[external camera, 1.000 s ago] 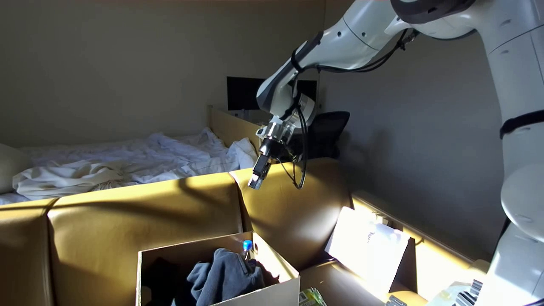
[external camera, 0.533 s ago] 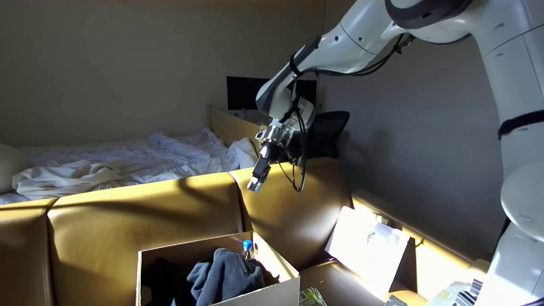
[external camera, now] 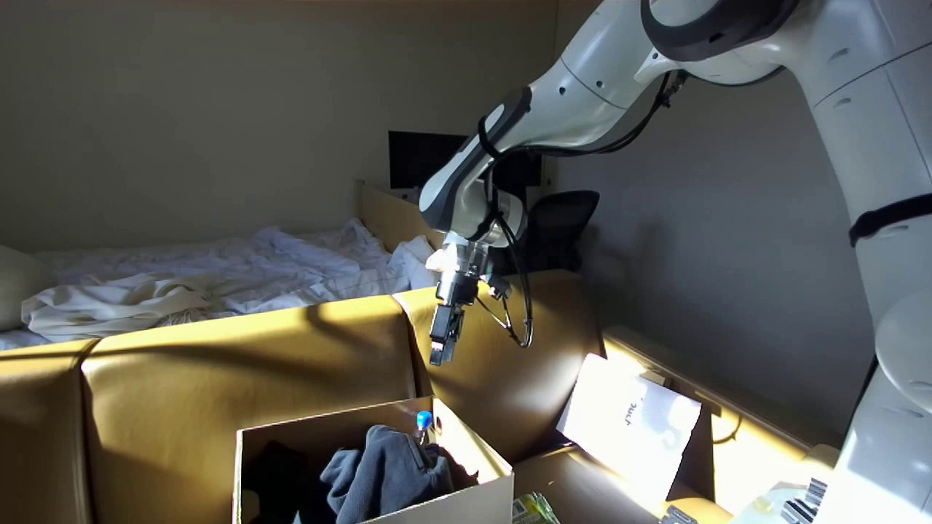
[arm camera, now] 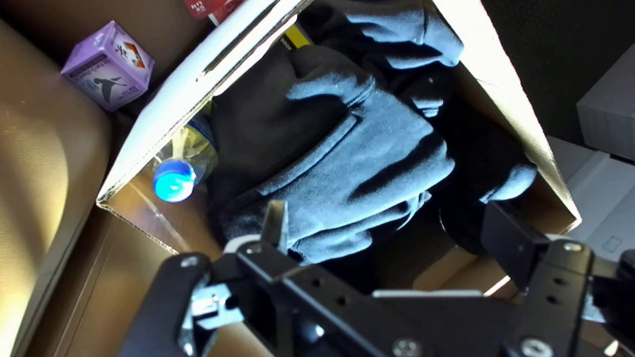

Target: Remove the bottle from the box and put it on the couch

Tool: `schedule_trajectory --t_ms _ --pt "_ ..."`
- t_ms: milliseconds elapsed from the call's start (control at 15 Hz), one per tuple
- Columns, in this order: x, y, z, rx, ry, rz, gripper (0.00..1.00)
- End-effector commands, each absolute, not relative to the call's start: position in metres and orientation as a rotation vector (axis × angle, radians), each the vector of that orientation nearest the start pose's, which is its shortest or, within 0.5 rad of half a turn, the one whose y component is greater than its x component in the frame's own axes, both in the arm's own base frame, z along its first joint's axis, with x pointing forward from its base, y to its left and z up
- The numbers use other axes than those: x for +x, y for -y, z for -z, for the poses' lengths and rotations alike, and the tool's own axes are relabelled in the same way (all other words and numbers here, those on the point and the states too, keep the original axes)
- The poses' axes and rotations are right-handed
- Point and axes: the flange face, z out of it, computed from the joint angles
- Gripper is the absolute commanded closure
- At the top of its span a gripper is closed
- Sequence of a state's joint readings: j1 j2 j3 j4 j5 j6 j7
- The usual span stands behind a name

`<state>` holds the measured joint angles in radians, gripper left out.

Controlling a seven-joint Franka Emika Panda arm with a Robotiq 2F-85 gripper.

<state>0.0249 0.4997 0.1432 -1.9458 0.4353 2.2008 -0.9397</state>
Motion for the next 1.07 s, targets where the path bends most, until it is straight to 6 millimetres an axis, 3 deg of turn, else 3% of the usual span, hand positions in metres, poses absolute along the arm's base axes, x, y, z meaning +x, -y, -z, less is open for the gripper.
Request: schedule_trajectory --t_ms 0,200,600,1000 --pt "0.568 -0.148 -0.188 -2.493 1.013 -0.128 0.0" --pt "0.556 -0.172 -0.173 -2.486 1.085 -0.087 0.0" --pt "0.547 -0.187 -0.127 -2.487 1.209 -0.193 0.0" --pt "0.565 -0.171 -0.082 -2.599 1.354 -0.225 0.0"
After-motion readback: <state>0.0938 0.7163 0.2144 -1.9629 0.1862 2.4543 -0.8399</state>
